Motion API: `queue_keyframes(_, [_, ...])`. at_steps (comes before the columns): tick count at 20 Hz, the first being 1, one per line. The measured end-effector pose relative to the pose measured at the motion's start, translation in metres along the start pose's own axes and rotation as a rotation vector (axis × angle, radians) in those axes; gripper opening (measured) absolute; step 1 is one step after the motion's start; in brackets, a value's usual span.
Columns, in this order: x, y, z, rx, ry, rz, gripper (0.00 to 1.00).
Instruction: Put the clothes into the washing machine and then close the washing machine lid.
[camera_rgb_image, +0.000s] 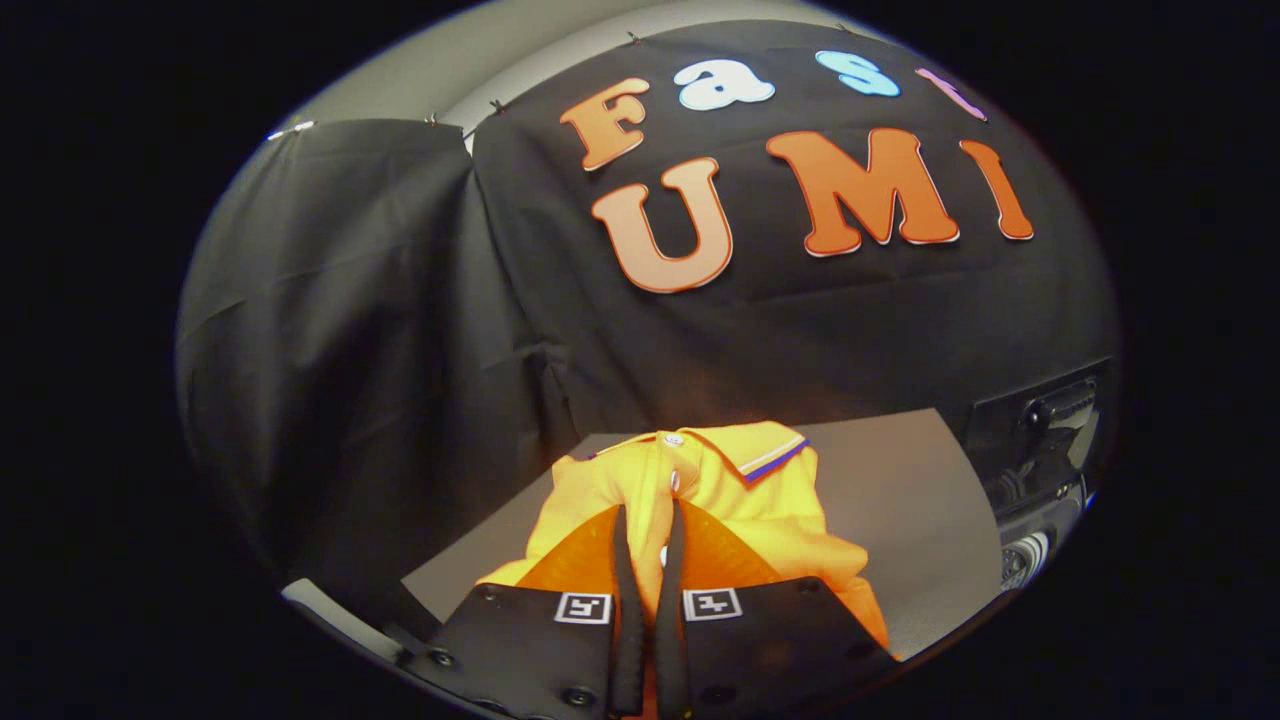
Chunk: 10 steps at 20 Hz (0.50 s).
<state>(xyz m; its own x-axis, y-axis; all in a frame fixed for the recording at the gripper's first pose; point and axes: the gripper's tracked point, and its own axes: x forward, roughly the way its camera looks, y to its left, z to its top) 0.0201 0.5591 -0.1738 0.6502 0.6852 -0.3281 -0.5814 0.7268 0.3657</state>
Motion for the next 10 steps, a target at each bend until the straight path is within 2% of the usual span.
queue_keyframes(3, [-0.014, -0.004, 0.027, -0.016, -0.056, 0.004, 0.13])
queue_keyframes(10, [-0.085, -0.031, 0.079, -0.045, -0.185, -0.033, 0.12])
